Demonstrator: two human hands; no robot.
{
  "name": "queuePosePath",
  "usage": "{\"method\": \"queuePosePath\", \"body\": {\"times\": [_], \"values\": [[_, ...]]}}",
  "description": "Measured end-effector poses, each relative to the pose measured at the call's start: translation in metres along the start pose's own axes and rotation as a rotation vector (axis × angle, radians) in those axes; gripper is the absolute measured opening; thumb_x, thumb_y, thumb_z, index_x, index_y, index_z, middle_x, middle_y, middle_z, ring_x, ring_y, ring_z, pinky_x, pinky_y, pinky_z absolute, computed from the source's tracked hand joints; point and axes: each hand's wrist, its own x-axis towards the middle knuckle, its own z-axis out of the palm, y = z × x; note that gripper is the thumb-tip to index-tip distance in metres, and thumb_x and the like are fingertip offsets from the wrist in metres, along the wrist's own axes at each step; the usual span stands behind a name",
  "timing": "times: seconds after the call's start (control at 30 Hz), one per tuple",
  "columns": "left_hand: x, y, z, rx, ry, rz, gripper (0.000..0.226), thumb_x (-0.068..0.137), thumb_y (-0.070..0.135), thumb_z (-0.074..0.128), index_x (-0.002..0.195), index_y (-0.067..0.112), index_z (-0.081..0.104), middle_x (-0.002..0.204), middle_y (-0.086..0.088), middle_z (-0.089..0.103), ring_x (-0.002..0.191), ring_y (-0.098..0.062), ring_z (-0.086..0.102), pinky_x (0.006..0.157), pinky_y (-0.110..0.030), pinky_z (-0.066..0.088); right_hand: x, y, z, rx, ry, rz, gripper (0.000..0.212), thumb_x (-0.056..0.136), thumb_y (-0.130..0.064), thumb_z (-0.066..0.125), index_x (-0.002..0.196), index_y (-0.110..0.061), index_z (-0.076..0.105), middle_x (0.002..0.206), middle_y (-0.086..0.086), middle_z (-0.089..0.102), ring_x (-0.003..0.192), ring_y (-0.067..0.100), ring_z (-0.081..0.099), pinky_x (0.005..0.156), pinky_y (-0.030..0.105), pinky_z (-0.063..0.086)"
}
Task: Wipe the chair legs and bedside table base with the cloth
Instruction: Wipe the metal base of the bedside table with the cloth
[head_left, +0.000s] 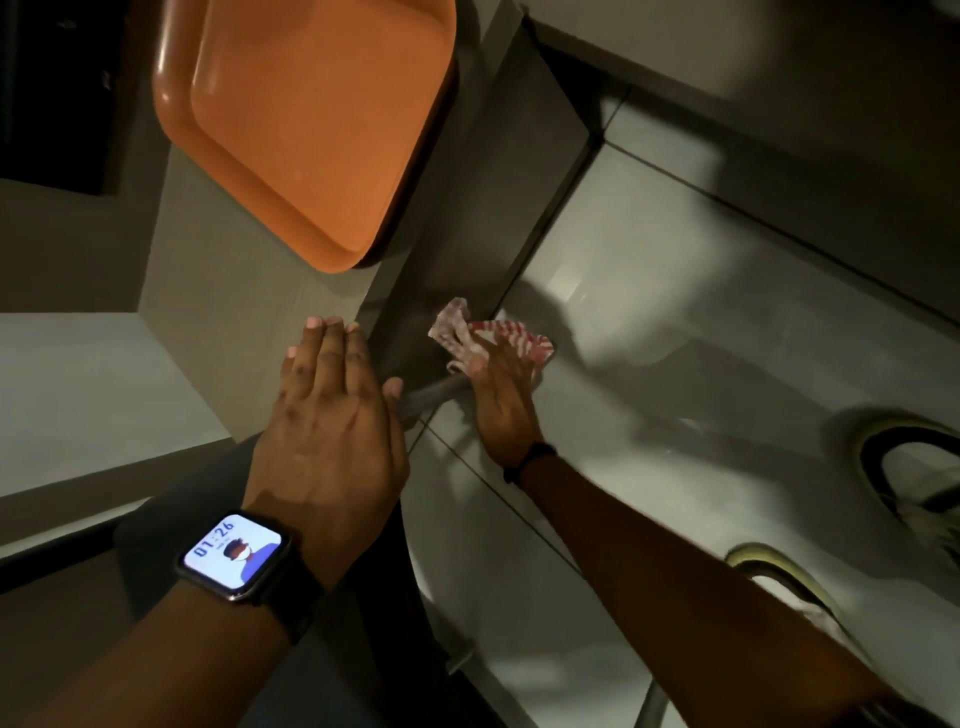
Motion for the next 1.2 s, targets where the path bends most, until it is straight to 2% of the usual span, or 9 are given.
{"method": "queuePosePath", "body": {"times": [0.1, 0.27, 0.47, 0.67, 0.77, 0.93, 1.03, 1.1, 1.2], "values": [[-0.001, 0.001, -0.003, -0.001, -0.026, -0.002, 0.068, 0.101, 0.039, 0.019, 0.154, -0.003, 0.025, 0.163, -0.026, 0.023, 0.154, -0.034, 0.013, 0.124, -0.042, 0.006, -0.03, -0.038, 0.011, 0.007, 0.063, -0.102, 0.071, 0.113, -0.061, 0.017, 0.159, -0.016, 0.047, 0.165, 0.013, 0.05, 0.162, 0.036, 0.035, 0.129, 0.076, 0.019], [-0.002, 0.002, -0.005, 0.005, -0.025, 0.013, 0.067, 0.099, 0.036, 0.024, 0.151, -0.006, 0.029, 0.159, -0.029, 0.029, 0.152, -0.039, 0.021, 0.122, -0.044, 0.009, -0.043, -0.091, 0.007, -0.047, 0.008, -0.14, 0.073, 0.108, -0.069, 0.012, 0.164, -0.03, 0.041, 0.171, -0.004, 0.044, 0.167, 0.028, 0.021, 0.133, 0.069, 0.001], [0.0, -0.002, 0.001, 0.018, -0.006, -0.017, 0.069, 0.101, 0.042, 0.017, 0.153, -0.002, 0.027, 0.162, -0.025, 0.026, 0.154, -0.033, 0.016, 0.125, -0.044, 0.01, -0.021, -0.048, 0.006, -0.116, -0.003, -0.08, 0.092, 0.103, -0.079, 0.007, 0.157, -0.021, 0.054, 0.166, 0.006, 0.05, 0.162, 0.032, 0.032, 0.132, 0.068, 0.013], [-0.001, 0.0, 0.001, 0.008, -0.006, -0.021, 0.071, 0.101, 0.046, 0.015, 0.155, 0.0, 0.024, 0.164, -0.023, 0.023, 0.155, -0.031, 0.013, 0.125, -0.042, 0.008, 0.0, -0.011, -0.004, -0.096, -0.022, -0.043, 0.086, 0.103, -0.08, 0.013, 0.155, -0.025, 0.054, 0.159, 0.007, 0.057, 0.154, 0.034, 0.044, 0.13, 0.065, 0.025], [-0.001, 0.0, 0.001, 0.002, 0.006, -0.012, 0.069, 0.101, 0.041, 0.02, 0.152, -0.004, 0.028, 0.161, -0.027, 0.027, 0.154, -0.035, 0.016, 0.125, -0.047, 0.013, -0.02, -0.036, 0.005, -0.089, 0.009, -0.097, 0.075, 0.109, -0.068, 0.014, 0.157, -0.023, 0.051, 0.162, 0.008, 0.055, 0.157, 0.034, 0.043, 0.131, 0.068, 0.02], [-0.002, 0.001, 0.0, 0.006, 0.007, -0.008, 0.065, 0.102, 0.037, 0.024, 0.15, -0.007, 0.032, 0.158, -0.029, 0.031, 0.152, -0.037, 0.021, 0.125, -0.047, 0.014, -0.04, -0.088, 0.003, 0.009, 0.081, -0.125, 0.06, 0.116, -0.049, 0.022, 0.147, -0.019, 0.064, 0.147, 0.005, 0.069, 0.145, 0.025, 0.057, 0.135, 0.048, 0.014], [-0.002, 0.001, -0.002, 0.006, 0.0, -0.005, 0.067, 0.102, 0.039, 0.021, 0.152, -0.004, 0.029, 0.16, -0.027, 0.028, 0.153, -0.035, 0.018, 0.124, -0.045, 0.012, -0.027, -0.087, -0.005, -0.04, 0.049, -0.141, 0.056, 0.111, -0.028, 0.038, 0.167, -0.024, 0.038, 0.158, 0.0, 0.061, 0.147, 0.018, 0.053, 0.133, 0.048, 0.024], [-0.001, 0.0, -0.001, 0.012, 0.006, -0.005, 0.068, 0.102, 0.041, 0.018, 0.153, -0.003, 0.028, 0.161, -0.026, 0.027, 0.153, -0.034, 0.017, 0.124, -0.044, 0.011, -0.017, -0.085, -0.006, -0.071, 0.017, -0.152, 0.064, 0.106, -0.028, 0.04, 0.169, -0.029, 0.03, 0.166, -0.005, 0.051, 0.153, 0.019, 0.047, 0.132, 0.045, 0.024], [-0.001, -0.002, 0.001, 0.017, 0.02, -0.005, 0.068, 0.102, 0.042, 0.017, 0.153, -0.002, 0.028, 0.161, -0.026, 0.027, 0.153, -0.033, 0.017, 0.125, -0.044, 0.012, -0.003, -0.063, -0.002, -0.153, -0.025, -0.172, 0.058, 0.107, -0.041, 0.025, 0.162, -0.036, 0.043, 0.162, -0.009, 0.056, 0.156, 0.023, 0.044, 0.133, 0.051, 0.022]]}}
